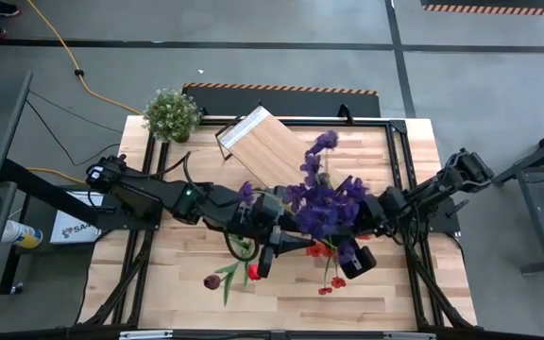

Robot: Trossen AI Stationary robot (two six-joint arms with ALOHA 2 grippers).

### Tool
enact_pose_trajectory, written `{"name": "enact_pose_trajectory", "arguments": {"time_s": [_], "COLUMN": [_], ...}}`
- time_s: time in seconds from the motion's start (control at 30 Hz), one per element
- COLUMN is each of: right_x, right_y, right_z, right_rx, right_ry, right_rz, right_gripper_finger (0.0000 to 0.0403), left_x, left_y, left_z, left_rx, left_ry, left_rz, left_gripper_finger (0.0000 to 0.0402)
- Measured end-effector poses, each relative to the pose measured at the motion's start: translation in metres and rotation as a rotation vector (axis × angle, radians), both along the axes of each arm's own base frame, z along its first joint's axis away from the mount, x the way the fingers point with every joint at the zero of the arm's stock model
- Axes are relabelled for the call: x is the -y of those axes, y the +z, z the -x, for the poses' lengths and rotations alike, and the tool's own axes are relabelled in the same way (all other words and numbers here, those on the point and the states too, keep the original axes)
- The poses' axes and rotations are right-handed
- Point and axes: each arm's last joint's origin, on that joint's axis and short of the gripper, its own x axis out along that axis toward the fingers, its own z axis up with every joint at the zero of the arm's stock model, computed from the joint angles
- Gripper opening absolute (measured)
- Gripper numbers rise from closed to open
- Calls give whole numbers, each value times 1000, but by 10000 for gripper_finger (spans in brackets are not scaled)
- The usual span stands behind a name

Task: Pick and place flowers into a vace then onto a shelf
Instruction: Put the blue flowers into the right transparent vase

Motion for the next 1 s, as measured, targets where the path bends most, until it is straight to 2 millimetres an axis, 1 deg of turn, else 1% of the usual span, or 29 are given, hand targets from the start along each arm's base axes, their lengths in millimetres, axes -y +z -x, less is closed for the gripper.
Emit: {"name": "enact_pose_trajectory", "arguments": {"time_s": [0.23, 0.33, 0.4, 0.53, 0.57, 0.77, 1.0], "right_x": [0, 0, 0, 0, 0, -1, -1], "right_y": [-1, -1, -1, -1, -1, -2, -2], "right_z": [0, 0, 0, 0, 0, 0, 0], "right_rx": [-7, -7, -7, -10, -10, -5, -15], "right_ry": [-2, -1, 0, 3, 7, 30, 68], "right_rz": [1, 1, 2, -3, -2, 16, -2], "right_gripper_finger": [0, 0, 0, 0, 0, 4, 26], "left_x": [0, 0, 0, 0, 0, 0, 0], "left_y": [0, 0, 0, 0, 0, 0, 0], "left_z": [0, 0, 0, 0, 0, 0, 0], "left_rx": [0, 1, 3, 9, 11, 10, 8], "left_ry": [5, 17, 16, 11, 12, 8, 9], "left_rz": [-4, -14, -26, -56, -68, -59, -52], "left_gripper_finger": [156, 144, 121, 42, 29, 33, 32]}}
